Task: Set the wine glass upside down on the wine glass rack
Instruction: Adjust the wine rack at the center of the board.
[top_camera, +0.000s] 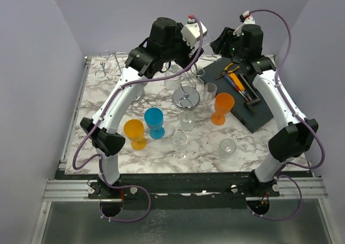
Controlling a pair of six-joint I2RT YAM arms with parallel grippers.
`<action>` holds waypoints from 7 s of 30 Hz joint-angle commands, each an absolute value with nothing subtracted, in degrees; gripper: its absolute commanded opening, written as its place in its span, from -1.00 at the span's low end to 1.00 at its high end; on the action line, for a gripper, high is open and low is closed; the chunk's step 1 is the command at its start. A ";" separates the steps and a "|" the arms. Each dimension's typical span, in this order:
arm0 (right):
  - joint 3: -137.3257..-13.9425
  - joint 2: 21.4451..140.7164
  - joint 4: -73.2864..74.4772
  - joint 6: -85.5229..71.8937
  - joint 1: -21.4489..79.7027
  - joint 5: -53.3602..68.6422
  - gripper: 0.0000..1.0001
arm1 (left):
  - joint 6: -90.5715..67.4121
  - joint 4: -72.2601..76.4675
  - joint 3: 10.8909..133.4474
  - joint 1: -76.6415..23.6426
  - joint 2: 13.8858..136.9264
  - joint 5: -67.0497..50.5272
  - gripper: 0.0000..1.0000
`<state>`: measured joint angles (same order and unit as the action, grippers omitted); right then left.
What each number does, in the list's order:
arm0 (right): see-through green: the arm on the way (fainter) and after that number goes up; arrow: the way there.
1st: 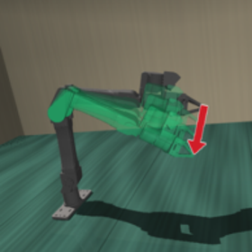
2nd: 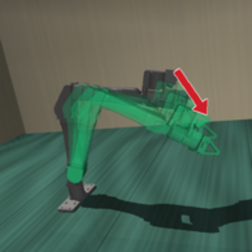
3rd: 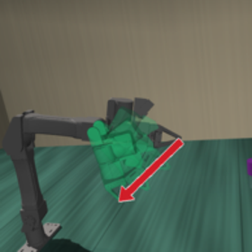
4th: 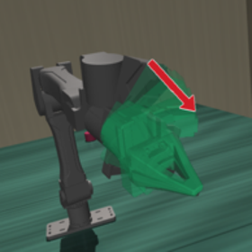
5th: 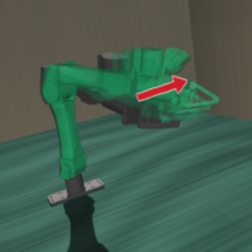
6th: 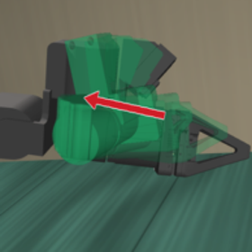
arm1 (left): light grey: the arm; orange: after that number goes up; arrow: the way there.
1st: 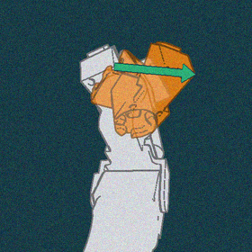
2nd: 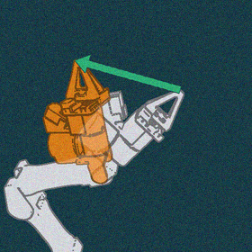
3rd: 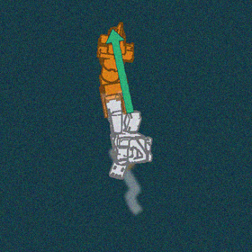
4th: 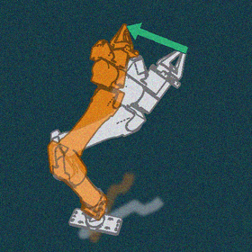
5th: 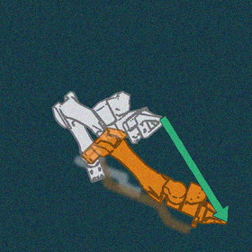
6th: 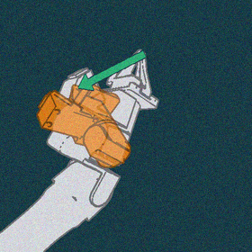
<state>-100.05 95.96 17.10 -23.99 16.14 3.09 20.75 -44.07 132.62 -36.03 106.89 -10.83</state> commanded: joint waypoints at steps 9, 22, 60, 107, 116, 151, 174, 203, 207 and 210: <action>-94.09 92.52 16.43 -27.32 16.43 5.54 -0.08 | 9.49 -41.86 137.02 -36.78 113.54 -1.49 0.54; -85.08 87.12 15.59 -29.84 19.36 5.36 -0.30 | 11.63 -39.81 138.83 -36.91 116.87 5.57 0.14; -99.49 94.90 22.25 -29.16 16.33 2.67 0.26 | 12.10 -38.65 134.49 -36.39 108.31 6.27 0.62; -88.21 94.68 13.18 -38.50 16.43 5.89 -0.60 | -6.17 -42.63 139.73 -21.18 116.03 -9.57 0.46; -88.02 94.30 12.91 -38.00 16.41 6.11 -0.59 | -8.00 -42.58 138.65 -20.36 117.55 -10.17 0.09; -92.06 99.47 13.66 -39.63 21.41 9.04 -0.69 | -7.43 -37.88 142.37 -19.64 117.54 -3.62 -1.00; -88.49 98.08 14.94 -39.51 22.41 5.52 -0.74 | -6.71 -36.39 145.63 -22.73 113.14 -4.03 -1.00; -88.99 103.33 13.97 -44.95 25.86 6.60 -0.74 | -0.27 -34.01 146.26 -24.57 112.72 6.57 -1.00; -88.92 103.36 14.50 -45.22 25.93 5.02 -0.74 | 1.01 -33.55 144.89 -24.30 112.79 6.93 -1.00; -88.73 103.09 14.63 -45.15 25.92 3.05 -0.71 | 2.22 -33.22 142.88 -24.19 112.67 7.67 -0.96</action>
